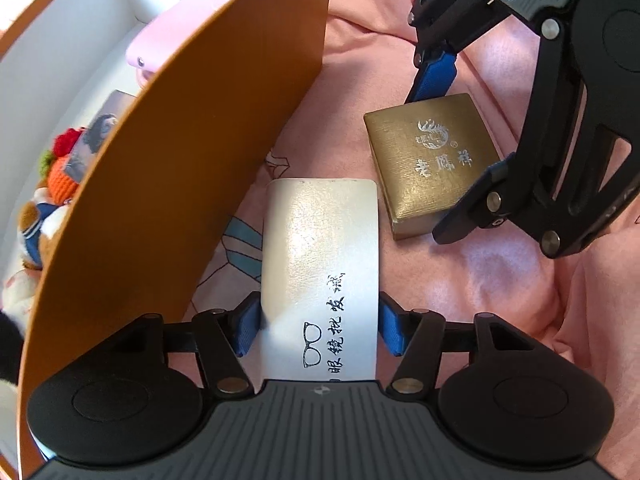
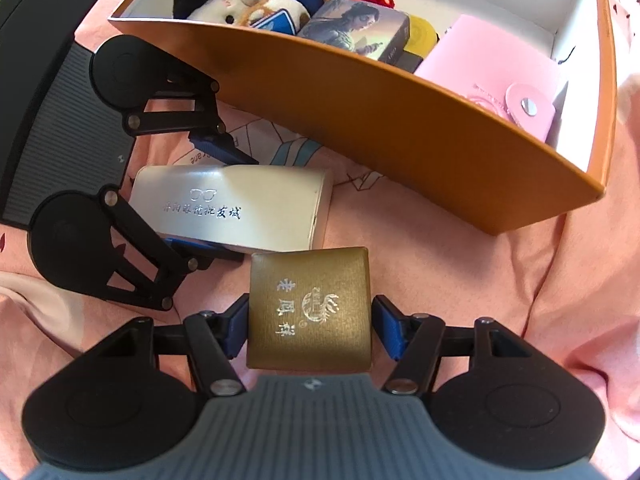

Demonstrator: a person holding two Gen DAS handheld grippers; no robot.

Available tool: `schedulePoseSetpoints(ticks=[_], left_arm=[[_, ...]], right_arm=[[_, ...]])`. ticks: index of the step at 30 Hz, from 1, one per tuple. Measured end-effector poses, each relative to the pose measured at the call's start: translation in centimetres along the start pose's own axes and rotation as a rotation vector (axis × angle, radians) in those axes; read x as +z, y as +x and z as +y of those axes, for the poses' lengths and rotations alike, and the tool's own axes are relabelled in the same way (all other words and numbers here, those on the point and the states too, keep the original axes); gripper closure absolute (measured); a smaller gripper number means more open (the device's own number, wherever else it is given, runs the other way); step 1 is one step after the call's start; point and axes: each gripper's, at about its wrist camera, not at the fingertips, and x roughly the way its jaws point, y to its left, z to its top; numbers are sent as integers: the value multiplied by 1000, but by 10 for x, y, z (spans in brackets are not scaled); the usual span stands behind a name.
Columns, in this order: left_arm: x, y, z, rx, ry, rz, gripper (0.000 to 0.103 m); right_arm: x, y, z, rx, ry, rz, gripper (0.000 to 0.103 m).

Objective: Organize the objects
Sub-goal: 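Carry the glasses case and gold box over the orange box with both tools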

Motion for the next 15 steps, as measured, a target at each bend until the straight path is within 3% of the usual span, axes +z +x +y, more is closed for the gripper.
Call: schedulePoseSetpoints(ticks=[7, 15], left_arm=[[-6, -33, -18, 80, 19, -61, 35], [-10, -92, -35, 127, 55, -123, 35]], right_arm=[[-9, -25, 12, -54, -49, -39, 38], [-13, -85, 35, -96, -130, -129, 38]])
